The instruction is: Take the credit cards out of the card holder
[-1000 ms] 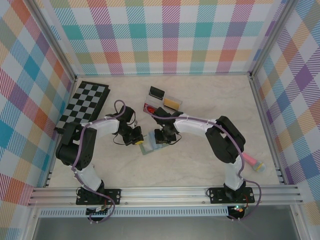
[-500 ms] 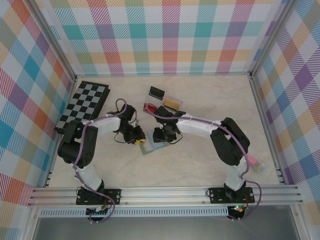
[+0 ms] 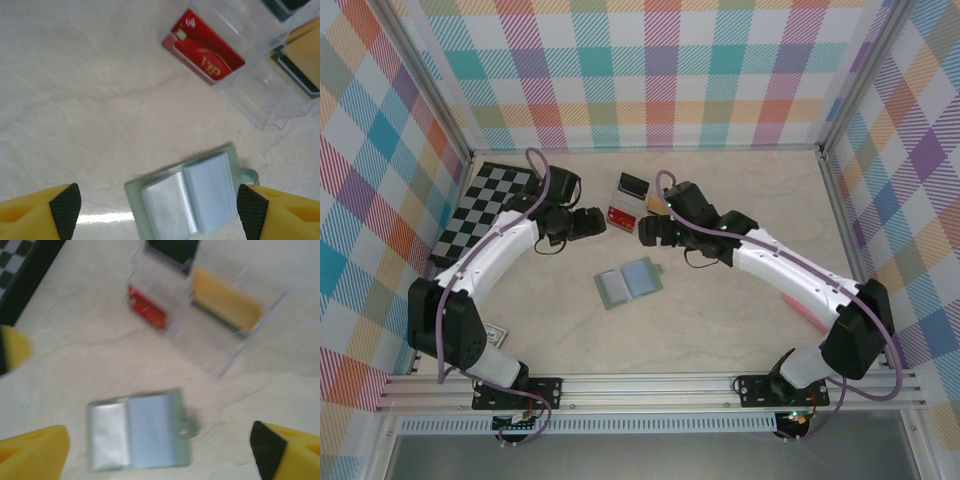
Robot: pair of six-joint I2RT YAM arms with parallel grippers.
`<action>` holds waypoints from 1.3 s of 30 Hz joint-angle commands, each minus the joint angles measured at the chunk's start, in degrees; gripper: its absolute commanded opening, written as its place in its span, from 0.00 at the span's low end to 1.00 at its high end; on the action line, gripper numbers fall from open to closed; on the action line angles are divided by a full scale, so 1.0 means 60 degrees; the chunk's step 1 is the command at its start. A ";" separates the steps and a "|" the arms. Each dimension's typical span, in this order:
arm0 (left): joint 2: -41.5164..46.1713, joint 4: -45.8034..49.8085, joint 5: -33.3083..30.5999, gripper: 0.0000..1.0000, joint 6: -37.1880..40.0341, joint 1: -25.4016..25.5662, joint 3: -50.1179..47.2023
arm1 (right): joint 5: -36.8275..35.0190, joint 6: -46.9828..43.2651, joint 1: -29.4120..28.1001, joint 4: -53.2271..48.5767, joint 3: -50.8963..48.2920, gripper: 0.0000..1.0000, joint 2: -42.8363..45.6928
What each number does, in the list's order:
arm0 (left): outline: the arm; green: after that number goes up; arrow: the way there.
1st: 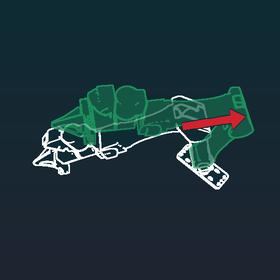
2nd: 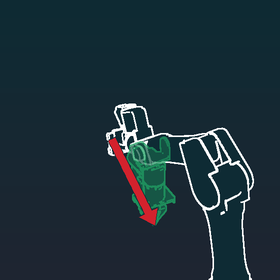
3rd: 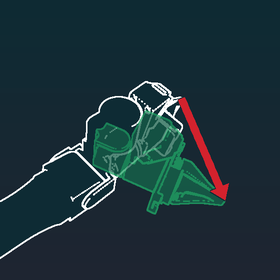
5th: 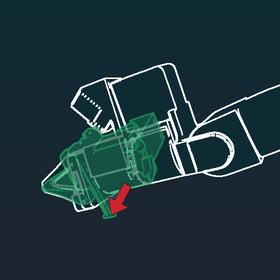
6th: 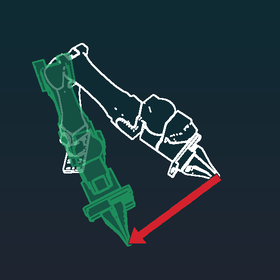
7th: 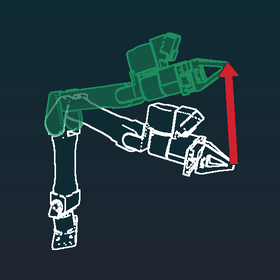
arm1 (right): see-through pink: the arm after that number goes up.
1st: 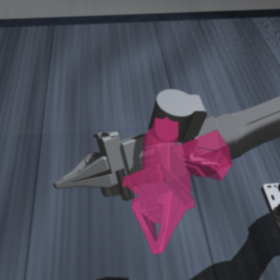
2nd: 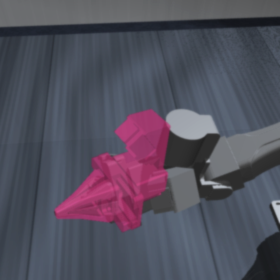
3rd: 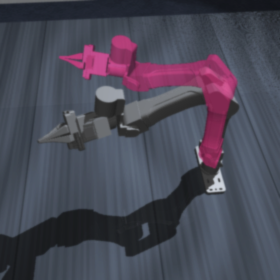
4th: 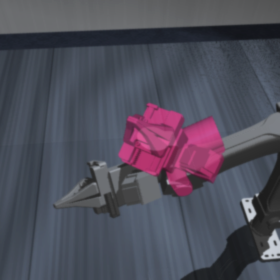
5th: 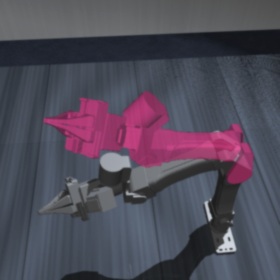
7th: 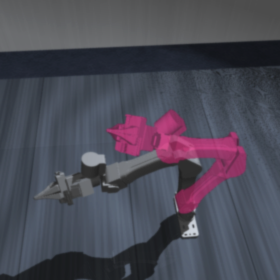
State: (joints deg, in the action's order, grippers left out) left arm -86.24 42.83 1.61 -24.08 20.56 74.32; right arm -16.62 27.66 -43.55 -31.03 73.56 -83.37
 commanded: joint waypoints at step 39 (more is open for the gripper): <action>0.2093 -1.2041 -0.1943 1.00 0.3868 -0.2509 -0.8228 | 0.1243 -0.4908 0.6416 1.0404 -0.7929 1.00 0.1256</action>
State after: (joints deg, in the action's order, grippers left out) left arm -72.62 -16.80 -15.99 -5.19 7.05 27.27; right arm -13.32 0.84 -5.28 21.43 27.00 -75.31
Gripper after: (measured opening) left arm 0.999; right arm 0.999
